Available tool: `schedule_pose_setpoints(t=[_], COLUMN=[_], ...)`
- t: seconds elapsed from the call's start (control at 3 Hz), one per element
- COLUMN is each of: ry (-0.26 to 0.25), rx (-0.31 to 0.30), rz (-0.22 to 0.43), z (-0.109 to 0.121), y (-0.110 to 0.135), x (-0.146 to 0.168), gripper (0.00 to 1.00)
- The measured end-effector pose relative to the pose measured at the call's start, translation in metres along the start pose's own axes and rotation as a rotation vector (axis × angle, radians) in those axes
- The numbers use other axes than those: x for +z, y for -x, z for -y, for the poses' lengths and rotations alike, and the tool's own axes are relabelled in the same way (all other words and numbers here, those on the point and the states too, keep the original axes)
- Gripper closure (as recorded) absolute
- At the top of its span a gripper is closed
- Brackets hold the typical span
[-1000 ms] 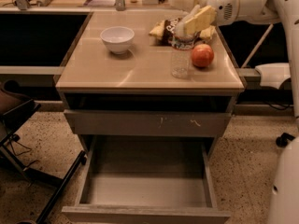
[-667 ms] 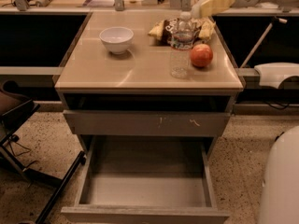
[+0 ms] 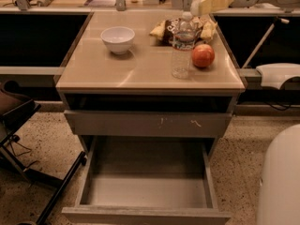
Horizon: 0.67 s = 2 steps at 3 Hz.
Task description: Place water bottle into middle drawer
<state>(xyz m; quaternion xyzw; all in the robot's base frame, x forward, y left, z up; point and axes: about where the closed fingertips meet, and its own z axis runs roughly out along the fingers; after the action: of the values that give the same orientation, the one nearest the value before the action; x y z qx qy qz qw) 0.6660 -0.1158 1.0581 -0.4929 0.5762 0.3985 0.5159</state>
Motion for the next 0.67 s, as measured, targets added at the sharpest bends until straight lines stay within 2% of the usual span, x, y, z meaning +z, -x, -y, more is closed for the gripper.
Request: schedule_pose_setpoints(t=[0.33, 0.67], ry=[0.009, -0.07], rx=[0.052, 0.081], rz=[0.089, 0.179], z=[0.0, 0.003], y=[-0.016, -0.037], x=[0.012, 0.008], gripper=[0.0, 0.0])
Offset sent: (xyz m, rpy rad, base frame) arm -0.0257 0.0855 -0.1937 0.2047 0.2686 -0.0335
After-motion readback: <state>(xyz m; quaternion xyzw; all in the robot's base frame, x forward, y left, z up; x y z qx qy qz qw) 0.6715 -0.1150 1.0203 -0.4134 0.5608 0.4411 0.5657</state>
